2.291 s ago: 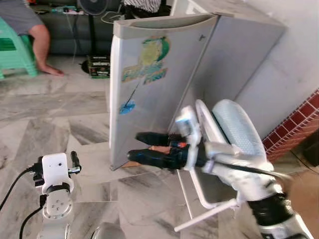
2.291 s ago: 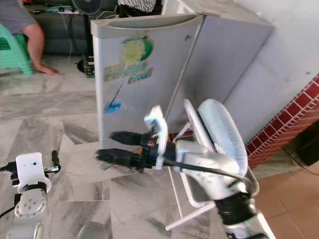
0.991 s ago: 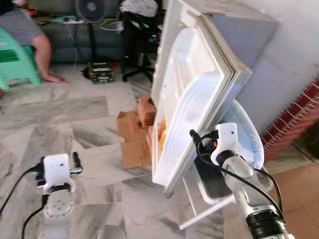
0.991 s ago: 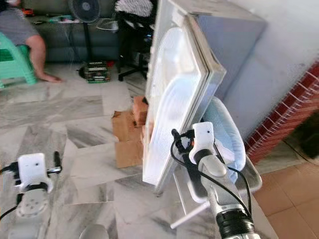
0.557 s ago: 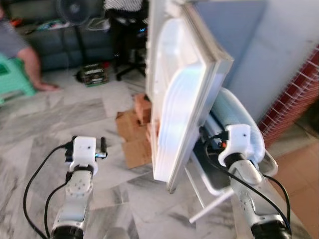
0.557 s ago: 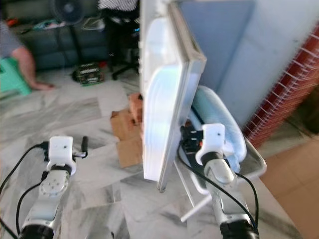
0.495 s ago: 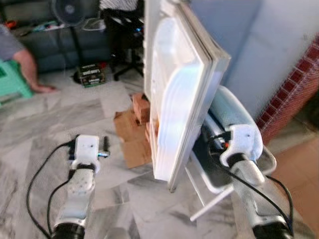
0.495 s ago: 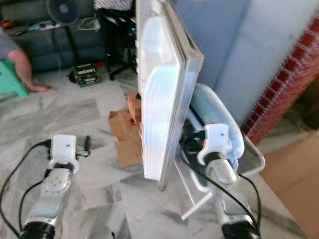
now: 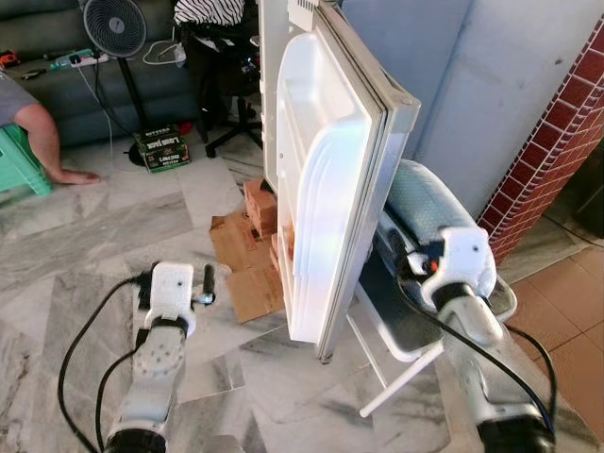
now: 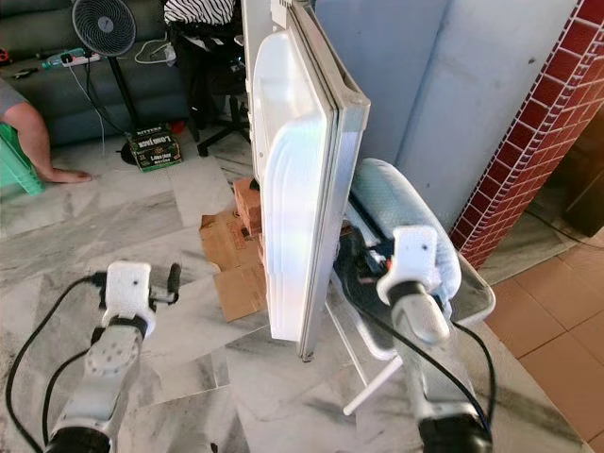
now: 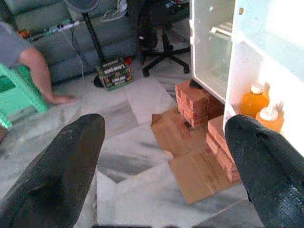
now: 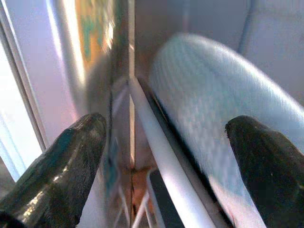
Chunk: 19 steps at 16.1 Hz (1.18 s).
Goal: Restocking fridge
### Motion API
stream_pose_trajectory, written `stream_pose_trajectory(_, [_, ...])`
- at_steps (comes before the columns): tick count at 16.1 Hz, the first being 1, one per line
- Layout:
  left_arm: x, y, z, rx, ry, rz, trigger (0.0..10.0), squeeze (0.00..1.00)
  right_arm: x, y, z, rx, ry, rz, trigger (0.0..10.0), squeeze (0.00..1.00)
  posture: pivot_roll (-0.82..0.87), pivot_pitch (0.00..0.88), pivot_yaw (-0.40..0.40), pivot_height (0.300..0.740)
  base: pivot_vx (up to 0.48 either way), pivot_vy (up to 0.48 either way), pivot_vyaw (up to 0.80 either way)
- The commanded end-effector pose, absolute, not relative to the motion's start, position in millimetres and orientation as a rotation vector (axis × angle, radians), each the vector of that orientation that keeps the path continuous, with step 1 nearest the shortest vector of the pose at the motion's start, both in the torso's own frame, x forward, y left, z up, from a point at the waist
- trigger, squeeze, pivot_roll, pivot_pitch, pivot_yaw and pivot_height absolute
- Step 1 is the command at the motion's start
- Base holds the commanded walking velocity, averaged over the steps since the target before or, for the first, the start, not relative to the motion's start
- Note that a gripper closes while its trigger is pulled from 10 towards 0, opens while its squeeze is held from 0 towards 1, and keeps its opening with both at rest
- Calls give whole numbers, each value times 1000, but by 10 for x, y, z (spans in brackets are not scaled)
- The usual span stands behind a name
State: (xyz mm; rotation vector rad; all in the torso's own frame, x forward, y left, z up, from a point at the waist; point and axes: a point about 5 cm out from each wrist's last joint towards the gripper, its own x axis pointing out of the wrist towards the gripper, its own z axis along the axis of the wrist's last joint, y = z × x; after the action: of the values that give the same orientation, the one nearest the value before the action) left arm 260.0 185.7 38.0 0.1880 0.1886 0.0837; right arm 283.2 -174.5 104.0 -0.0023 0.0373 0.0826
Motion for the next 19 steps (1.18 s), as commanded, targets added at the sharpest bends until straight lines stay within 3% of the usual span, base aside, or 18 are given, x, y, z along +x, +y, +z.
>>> stream_pose_trajectory(1, [2608, 1892, 437, 183, 162, 90, 10000, 0, 2887, -1724, 1132, -8, -2, 78, 10000, 0, 58, 0, -16, 740, 469, 0, 0])
stream_pose_trajectory(12, [2572, 1902, 423, 172, 164, 80, 10000, 0, 2959, -1688, 1214, 2, -39, 53, 10000, 0, 70, 0, -20, 740, 480, 0, 0])
stream_pose_trajectory(19, [2521, 2081, 419, 213, 202, 238, 10000, 0, 3350, -1198, 1465, 64, -73, 205, 10000, 0, 130, 9, -52, 740, 0, 0, 0])
